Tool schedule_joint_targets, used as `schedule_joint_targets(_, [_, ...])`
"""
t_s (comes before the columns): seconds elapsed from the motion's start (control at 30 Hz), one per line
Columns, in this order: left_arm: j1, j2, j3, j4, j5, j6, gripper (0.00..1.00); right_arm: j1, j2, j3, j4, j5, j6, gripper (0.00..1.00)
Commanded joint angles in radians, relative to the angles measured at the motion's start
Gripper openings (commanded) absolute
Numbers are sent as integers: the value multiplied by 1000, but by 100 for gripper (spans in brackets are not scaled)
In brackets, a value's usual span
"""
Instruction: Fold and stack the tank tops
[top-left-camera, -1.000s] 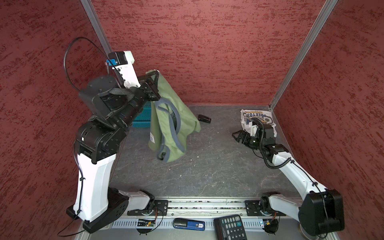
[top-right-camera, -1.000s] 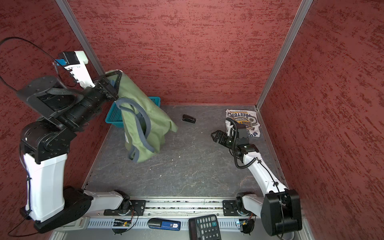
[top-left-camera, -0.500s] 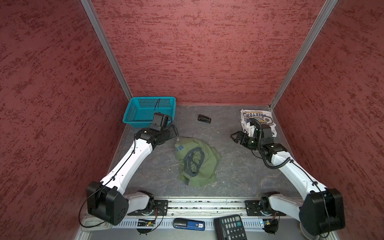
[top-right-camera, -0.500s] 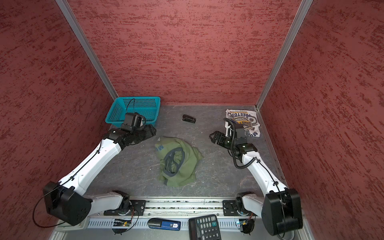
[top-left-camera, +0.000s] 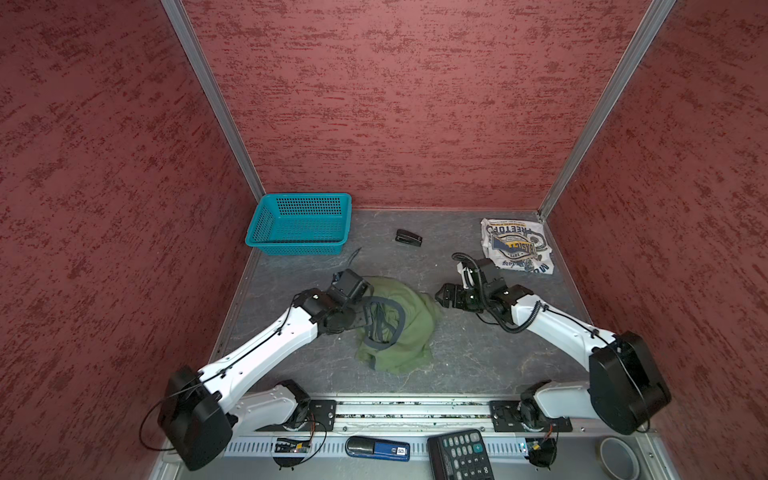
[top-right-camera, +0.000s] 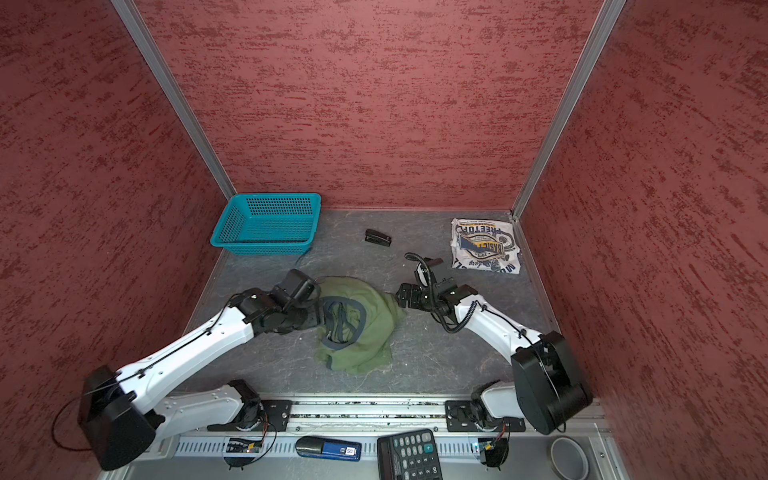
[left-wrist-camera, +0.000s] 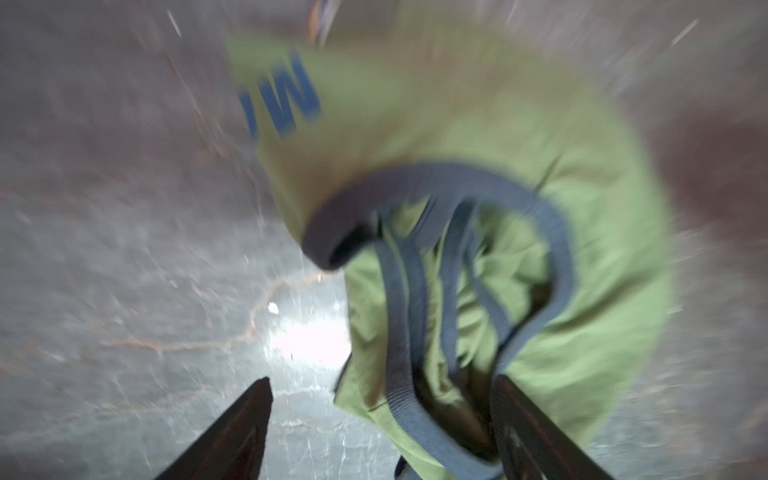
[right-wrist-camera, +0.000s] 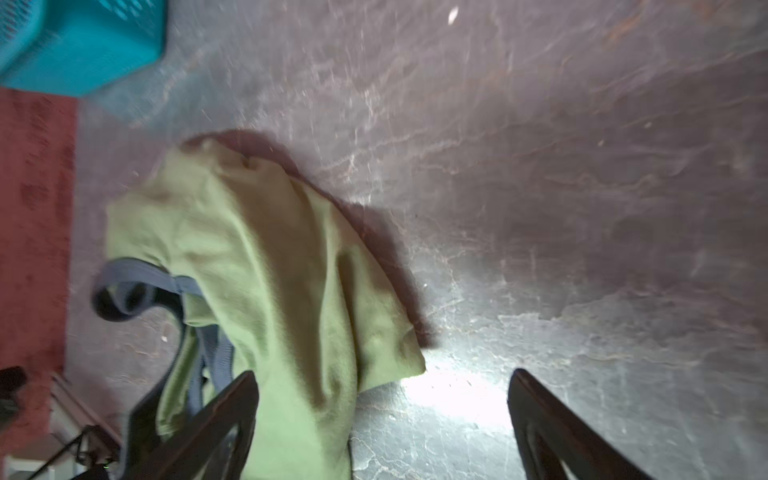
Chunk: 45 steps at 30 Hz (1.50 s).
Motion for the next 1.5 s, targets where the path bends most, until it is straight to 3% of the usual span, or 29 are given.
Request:
schedule_joint_targets(0.0, [-25, 61, -35, 58, 44, -89, 78, 31, 35, 19, -5, 69, -2, 94])
schedule_joint_targets(0.33, [-47, 183, -110, 239, 119, -95, 58, 73, 105, 16, 16, 64, 28, 92])
schedule_joint_targets(0.53, [-32, 168, -126, 237, 88, -72, 18, 108, 102, 25, 33, 51, 32, 90])
schedule_joint_targets(0.67, [1, 93, -137, 228, 56, -47, 2, 129, 121, 41, 62, 5, 33, 85])
schedule_joint_targets(0.77, [53, 25, -155, 205, 43, -26, 0, 146, 155, 64, 72, -10, 37, 75])
schedule_joint_targets(0.97, [159, -119, -160, 167, 49, 44, 0, 182, 188, 111, 98, -31, 44, 43])
schedule_joint_targets(1.13, [203, -152, -90, 135, 37, 110, 0, 188, 210, 141, 136, -70, 68, 20])
schedule_joint_targets(1.27, [223, -153, -25, 118, 18, 141, 0, 189, 192, 175, 85, 27, 55, 3])
schedule_joint_targets(1.47, [241, -106, 117, 146, 51, 191, 0, 189, 110, 247, -16, 185, 2, 0])
